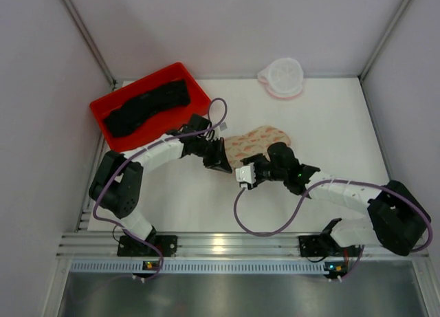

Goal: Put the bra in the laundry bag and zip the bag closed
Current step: Zip the zipper on the laundry bag.

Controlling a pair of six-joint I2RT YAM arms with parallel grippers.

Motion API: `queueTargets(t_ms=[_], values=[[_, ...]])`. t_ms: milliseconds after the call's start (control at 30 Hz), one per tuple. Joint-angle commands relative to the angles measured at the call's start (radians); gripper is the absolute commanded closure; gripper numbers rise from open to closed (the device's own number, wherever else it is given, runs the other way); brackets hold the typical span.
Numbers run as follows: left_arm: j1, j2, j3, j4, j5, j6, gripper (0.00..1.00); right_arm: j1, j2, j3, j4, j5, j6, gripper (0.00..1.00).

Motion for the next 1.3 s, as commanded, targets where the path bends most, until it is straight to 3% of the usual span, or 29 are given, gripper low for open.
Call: queueTargets(t_ms=[0,100,233,400,567,700,967,1000,1067,1100,1133,1267], values=[[-0.007,-0.003,0.033,0.047,0.045,-0.027,1.0,0.041,0.063,0.028,0.108,0.024,0.043,0.48],[-0.007,-0.012,0.027,0.047,0.048,-0.028,1.0,0.06,0.12,0.06,0.142,0.064,0.05,0.52],[-0.007,-0.029,0.005,0.047,0.051,-0.027,1.0,0.06,0.154,0.088,0.14,0.09,0.046,0.69],[-0.002,-0.046,-0.019,0.047,0.024,0.008,1.0,0.061,0.114,0.056,0.148,0.107,0.024,1.0],[0.038,-0.042,-0.015,-0.018,-0.107,0.065,1.0,0.058,0.034,-0.012,0.117,0.105,0.01,1.0],[0.1,-0.037,-0.015,-0.016,-0.111,0.114,1.0,0.04,-0.029,-0.076,0.116,0.098,-0.025,1.0],[0.116,-0.013,-0.024,-0.012,-0.16,0.16,1.0,-0.038,-0.102,-0.214,0.169,0.052,-0.146,1.0],[0.114,-0.011,-0.024,-0.005,-0.148,0.151,1.0,-0.066,-0.099,-0.221,0.185,0.05,-0.176,0.98],[0.113,-0.016,-0.024,0.01,-0.121,0.136,1.0,-0.087,-0.084,-0.213,0.19,0.058,-0.187,0.83],[0.111,-0.022,-0.026,0.013,-0.111,0.119,1.0,-0.107,-0.079,-0.201,0.18,0.062,-0.187,0.61],[0.11,-0.028,-0.027,0.019,-0.098,0.11,1.0,-0.114,-0.072,-0.173,0.173,0.075,-0.18,0.54],[0.088,-0.052,-0.05,0.038,-0.076,0.049,1.0,-0.12,-0.089,-0.087,0.111,0.069,-0.122,0.42]])
